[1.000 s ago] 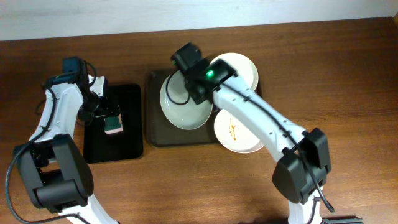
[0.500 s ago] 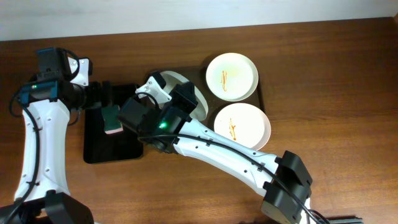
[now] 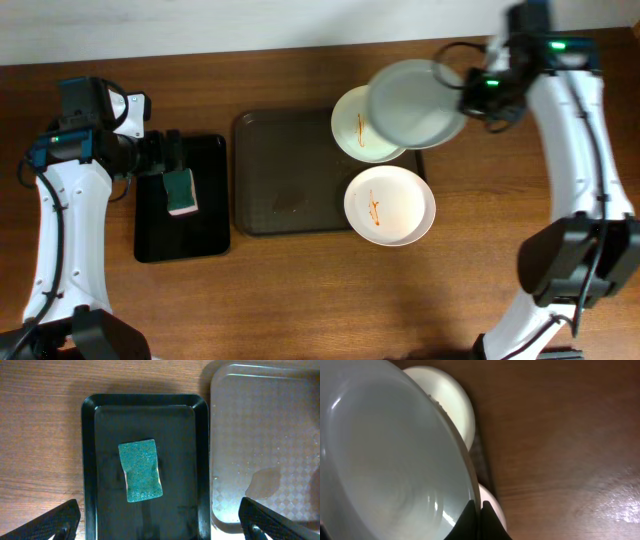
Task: Clean dirty plates on tray and stack at the side
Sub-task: 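Lift the cleaned left plate with the right gripper and carry it right, then set the plate down on the table right of the tray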
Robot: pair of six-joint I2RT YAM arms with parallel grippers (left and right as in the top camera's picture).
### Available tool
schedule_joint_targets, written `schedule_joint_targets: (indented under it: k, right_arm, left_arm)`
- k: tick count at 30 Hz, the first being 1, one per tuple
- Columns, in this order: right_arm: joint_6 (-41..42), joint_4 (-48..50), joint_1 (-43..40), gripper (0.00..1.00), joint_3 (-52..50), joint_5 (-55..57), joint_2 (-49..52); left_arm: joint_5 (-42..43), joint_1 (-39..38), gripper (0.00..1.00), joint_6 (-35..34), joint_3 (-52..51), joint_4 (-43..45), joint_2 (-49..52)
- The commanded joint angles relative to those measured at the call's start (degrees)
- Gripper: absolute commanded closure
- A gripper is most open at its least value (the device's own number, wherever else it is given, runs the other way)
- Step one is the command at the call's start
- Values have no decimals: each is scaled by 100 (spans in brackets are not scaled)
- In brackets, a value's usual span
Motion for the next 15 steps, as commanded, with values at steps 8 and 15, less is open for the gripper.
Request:
schedule_joint_targets:
  k: [8, 15]
  right_arm:
    - [24, 3027, -2667, 91, -3663, -319, -138]
    - [-776, 2260, -1222, 53, -3381, -1735, -1784]
  left_arm:
    - [101, -11, 0, 7, 11, -7, -28]
    - [-334, -7, 0, 7, 4, -122, 0]
